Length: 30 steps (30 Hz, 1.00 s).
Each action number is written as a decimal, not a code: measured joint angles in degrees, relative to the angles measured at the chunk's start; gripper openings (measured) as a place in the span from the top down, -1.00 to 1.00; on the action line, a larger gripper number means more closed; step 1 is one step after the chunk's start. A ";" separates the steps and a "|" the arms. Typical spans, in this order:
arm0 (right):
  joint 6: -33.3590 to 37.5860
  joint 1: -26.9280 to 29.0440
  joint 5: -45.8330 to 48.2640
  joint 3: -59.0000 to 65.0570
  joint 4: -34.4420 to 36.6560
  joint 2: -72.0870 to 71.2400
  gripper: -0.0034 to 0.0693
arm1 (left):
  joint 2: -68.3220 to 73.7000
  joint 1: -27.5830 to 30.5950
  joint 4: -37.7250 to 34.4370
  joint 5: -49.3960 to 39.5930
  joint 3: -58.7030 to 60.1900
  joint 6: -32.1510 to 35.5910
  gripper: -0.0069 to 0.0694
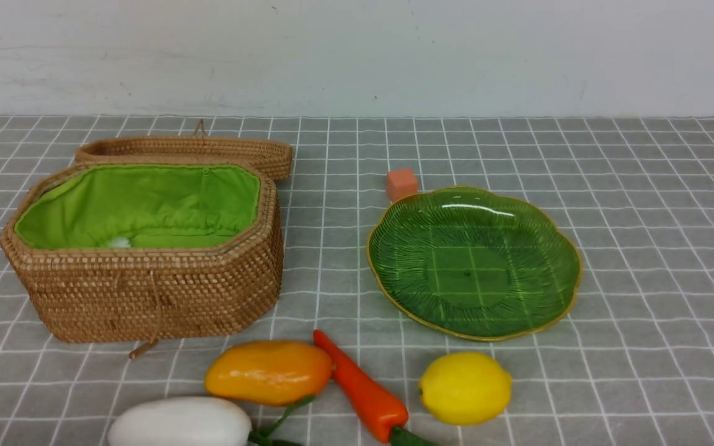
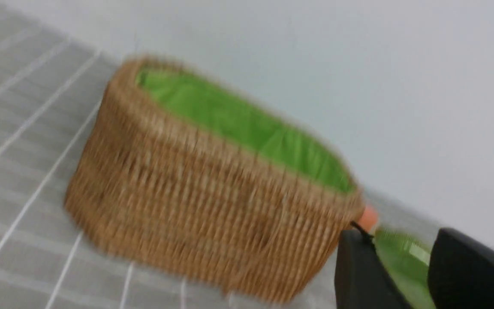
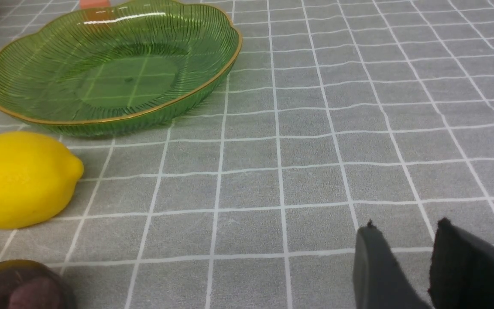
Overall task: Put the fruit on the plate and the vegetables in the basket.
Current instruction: Take a daikon with your left arm and place it on the basket on the left.
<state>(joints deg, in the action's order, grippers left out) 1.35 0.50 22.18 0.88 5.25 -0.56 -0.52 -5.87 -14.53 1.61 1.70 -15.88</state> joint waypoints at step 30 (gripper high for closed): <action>0.00 0.00 0.00 0.00 0.00 0.00 0.31 | 51.25 -1.89 4.98 -43.05 -41.89 2.55 0.19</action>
<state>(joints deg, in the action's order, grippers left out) 1.35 0.50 22.18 0.88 5.25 -0.56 50.73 -7.76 -9.54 -41.44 -40.19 -13.33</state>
